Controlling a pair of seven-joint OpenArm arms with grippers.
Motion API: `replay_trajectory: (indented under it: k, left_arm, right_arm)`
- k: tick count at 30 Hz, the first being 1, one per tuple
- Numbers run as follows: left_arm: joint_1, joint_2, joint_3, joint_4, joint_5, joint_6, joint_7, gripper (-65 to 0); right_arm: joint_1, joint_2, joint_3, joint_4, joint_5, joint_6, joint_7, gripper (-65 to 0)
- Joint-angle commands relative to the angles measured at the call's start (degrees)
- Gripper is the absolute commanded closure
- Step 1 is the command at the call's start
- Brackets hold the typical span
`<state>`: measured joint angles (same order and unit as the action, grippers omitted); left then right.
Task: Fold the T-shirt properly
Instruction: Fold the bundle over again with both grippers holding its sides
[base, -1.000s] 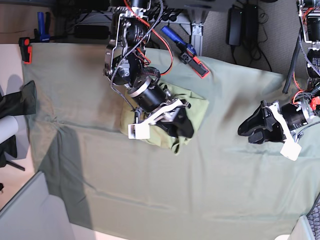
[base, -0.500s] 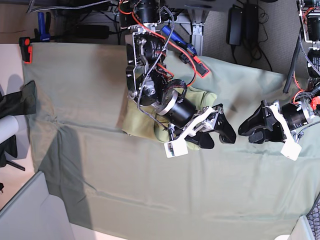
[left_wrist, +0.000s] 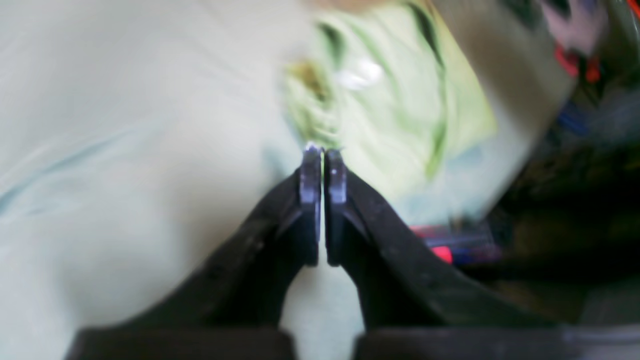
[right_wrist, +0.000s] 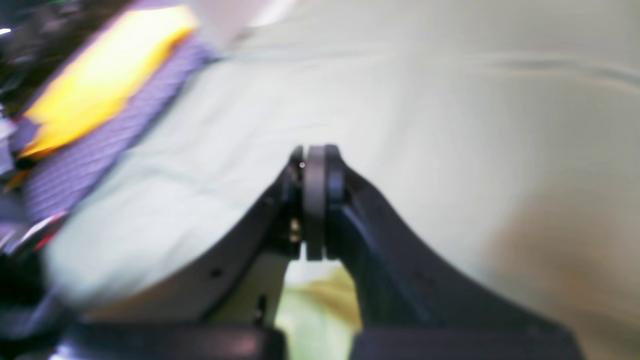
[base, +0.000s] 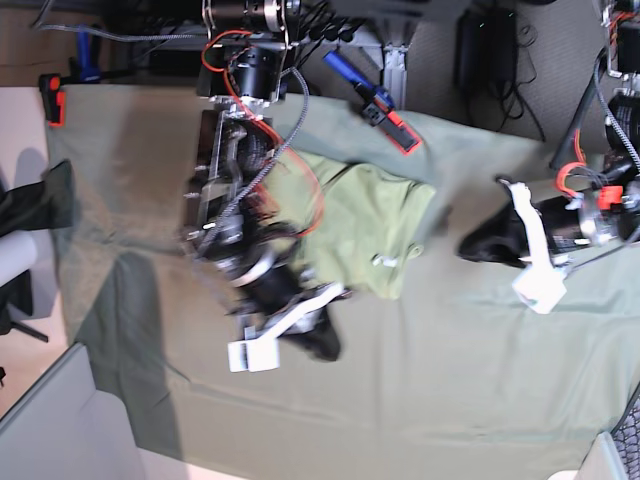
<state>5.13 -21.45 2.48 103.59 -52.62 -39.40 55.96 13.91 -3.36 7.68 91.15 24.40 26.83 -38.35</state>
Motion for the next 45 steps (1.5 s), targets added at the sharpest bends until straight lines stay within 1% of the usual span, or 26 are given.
replay_trajectory:
  k: [1, 3, 5, 8, 10, 12, 13, 14, 15, 16, 17, 19, 22, 26, 30, 31, 34, 37, 40, 42, 45]
  left_arm:
    - [-0.31, -0.92, 2.67, 2.51, 0.07, -0.6, -1.42, 0.0]
    - [-0.17, -1.55, 9.03, 4.85, 4.5, -0.6, -2.21, 0.0]
    - [-0.22, -1.22, 14.62, 5.44, 10.27, -0.6, -3.43, 0.0]
    - [-0.2, -1.11, 22.51, 5.01, 18.86, -0.6, -9.16, 0.0]
    - [-0.35, -1.09, 27.23, 4.87, 24.87, -0.6, -14.21, 0.0]
    - [-1.05, -1.09, 31.19, 4.72, 30.45, -0.6, -17.35, 0.0]
    - [-1.66, -1.09, 32.74, 4.5, 32.44, -0.6, -17.79, 0.0]
    - [-2.38, -1.09, 33.99, 4.04, 33.68, -0.59, -18.01, 0.0]
    - [-3.06, -1.05, 34.97, 3.41, 34.56, 1.05, -18.36, 0.0]
    - [-3.67, -0.81, 35.78, 2.58, 34.95, 1.99, -18.67, 0.0]
    - [-4.26, -0.17, 36.33, 1.6, 35.69, 2.12, -18.67, 0.0]
    - [-5.01, 1.6, 36.61, -0.48, 38.01, 2.12, -18.69, 0.0]
    - [-6.34, 4.42, 36.61, -4.57, 39.36, 2.12, -18.73, 0.0]
    - [-8.07, 6.4, 36.61, -8.98, 40.54, 2.16, -18.93, 0.0]
    - [-9.73, 6.49, 36.37, -11.85, 41.18, 2.4, -19.96, 0.0]
    - [-9.97, 6.49, 36.22, -12.41, 41.46, 2.95, -20.06, 0.0]
    - [-10.1, 6.45, 34.91, -13.46, 41.81, 3.17, -21.09, 0.0]
    - [-10.12, 6.19, 32.61, -14.47, 41.79, 3.17, -21.53, 0.0]
    - [-10.23, 6.21, 29.24, -15.54, 41.77, 3.19, -21.88, 0.0]
    - [-10.23, 6.19, 27.3, -15.98, 41.77, 3.17, -22.4, 0.0]
    - [-11.17, 6.16, 25.62, -17.07, 41.77, 3.19, -22.77, 0.0]
  right_arm:
    - [2.05, 0.9, 1.03, 0.98, 0.09, 1.68, 2.01, 0.0]
    - [2.8, 3.3, 3.02, 0.94, -1.77, 1.66, 2.69, 0.0]
    - [2.8, 6.01, 4.35, 0.87, -3.02, 1.64, 3.89, 0.0]
    - [2.73, 9.86, 4.79, -1.31, -3.19, 1.64, 4.11, 0.0]
    - [2.73, 11.61, 4.79, -4.33, -3.17, 1.64, 4.11, 0.0]
    - [2.73, 12.92, 4.63, -7.96, -2.49, 1.66, 4.33, 0.0]
    - [2.73, 13.33, 4.44, -9.75, -1.31, 1.68, 4.57, 0.0]
    - [2.73, 13.55, 4.22, -11.37, 0.04, 1.7, 4.96, 0.0]
    - [2.71, 13.68, 3.87, -12.61, 1.55, 1.73, 4.96, 0.0]
    - [2.69, 13.68, 3.34, -13.64, 2.64, 1.75, 4.96, 0.0]
    - [2.64, 13.66, 2.71, -14.43, 3.1, 1.75, 4.96, 0.0]
    - [2.45, 13.68, 0.87, -15.1, 3.04, 1.75, 4.94, 0.0]
    - [2.43, 13.68, -2.8, -15.21, 2.91, 1.75, 4.94, 0.0]
    - [2.43, 13.66, -7.58, -15.21, 1.4, 1.73, 4.94, 0.0]
    - [2.43, 13.68, -9.88, -15.21, -1.62, 1.7, 4.94, 0.0]
    - [2.4, 13.75, -9.86, -15.19, -1.7, 1.73, 4.9, 0.0]
    - [2.4, 14.62, -9.86, -15.19, -1.64, 1.7, 4.59, 0.0]
    - [2.4, 15.58, -9.86, -15.19, -1.11, 1.7, 2.4, 0.0]
    - [1.75, 16.79, -9.86, -15.13, 1.95, 1.73, -0.76, 0.0]
    - [0.46, 17.94, -9.86, -15.06, 5.55, 1.73, -1.18, 0.0]
    - [-2.05, 18.95, -9.79, -14.82, 8.59, 1.73, -1.18, 0.0]
